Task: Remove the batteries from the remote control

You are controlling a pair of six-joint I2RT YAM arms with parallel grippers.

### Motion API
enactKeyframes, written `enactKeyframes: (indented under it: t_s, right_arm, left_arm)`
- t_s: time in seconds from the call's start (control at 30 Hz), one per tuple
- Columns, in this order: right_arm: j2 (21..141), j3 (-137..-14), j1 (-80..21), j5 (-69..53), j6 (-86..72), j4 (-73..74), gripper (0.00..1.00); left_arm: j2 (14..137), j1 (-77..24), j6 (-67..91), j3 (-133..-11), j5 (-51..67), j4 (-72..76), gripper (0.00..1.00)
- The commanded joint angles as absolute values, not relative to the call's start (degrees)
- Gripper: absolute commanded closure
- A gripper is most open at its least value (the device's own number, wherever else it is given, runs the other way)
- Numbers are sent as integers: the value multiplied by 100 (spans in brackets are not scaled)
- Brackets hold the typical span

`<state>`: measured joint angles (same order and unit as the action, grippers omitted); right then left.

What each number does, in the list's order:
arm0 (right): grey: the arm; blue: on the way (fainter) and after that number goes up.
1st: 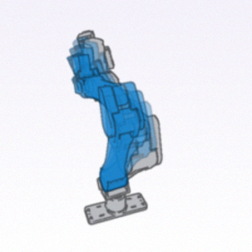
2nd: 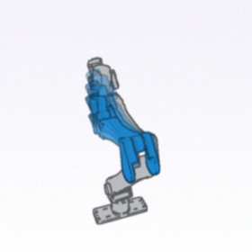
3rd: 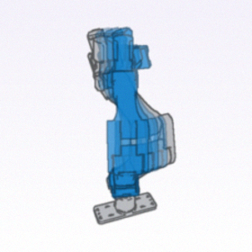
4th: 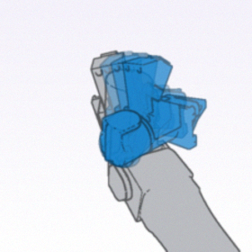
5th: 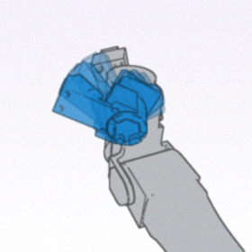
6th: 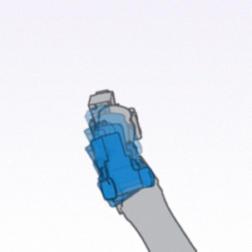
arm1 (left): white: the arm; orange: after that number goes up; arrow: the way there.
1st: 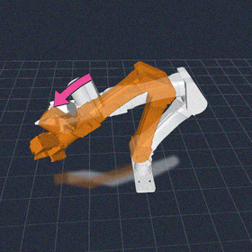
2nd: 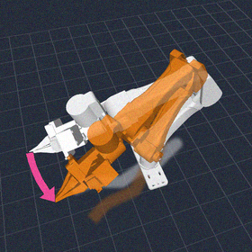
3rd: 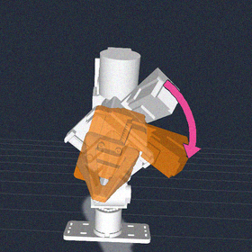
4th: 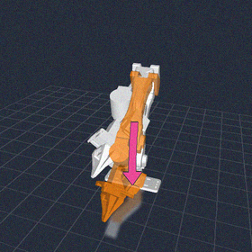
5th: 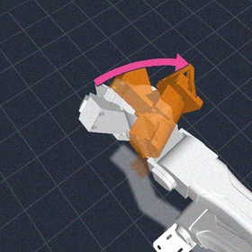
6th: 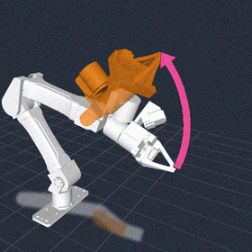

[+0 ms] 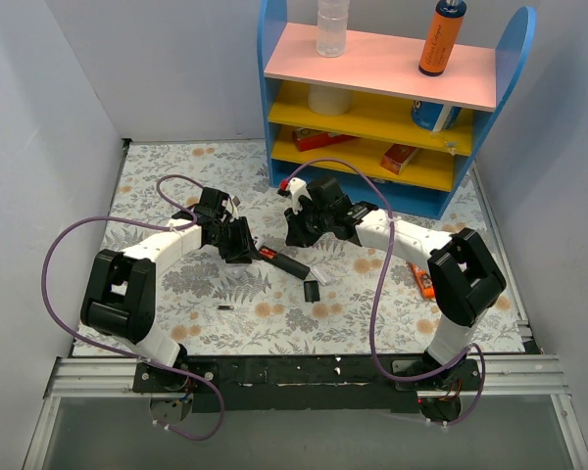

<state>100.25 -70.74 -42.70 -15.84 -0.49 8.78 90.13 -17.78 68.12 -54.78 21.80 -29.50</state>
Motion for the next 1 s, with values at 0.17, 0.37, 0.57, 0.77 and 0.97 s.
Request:
enactKeyframes:
  t_s: [0.17, 0.37, 0.57, 0.77, 0.97]
  right_arm:
    - [9967, -7286, -4245, -1775, -176, 615, 99]
    - [9879, -7286, -4245, -1854, -246, 571, 99]
    - [9826, -7198, -4245, -1898, -325, 536, 99]
    - [9703, -6987, -4236, -1951, -466, 387, 99]
    - [9589, -6926, -4245, -2039, -536, 396, 99]
  left_arm:
    - [8789, -1767, 6750, -5484, 2057, -2927, 67]
    - [8833, -1767, 6750, -5493, 2048, -2935, 67]
    - [8851, -1767, 6759, -5493, 2048, -2936, 67]
    - [8859, -1767, 6759, -5484, 2048, -2944, 67]
    - [8912, -1767, 6759, -5502, 2030, -2953, 67]
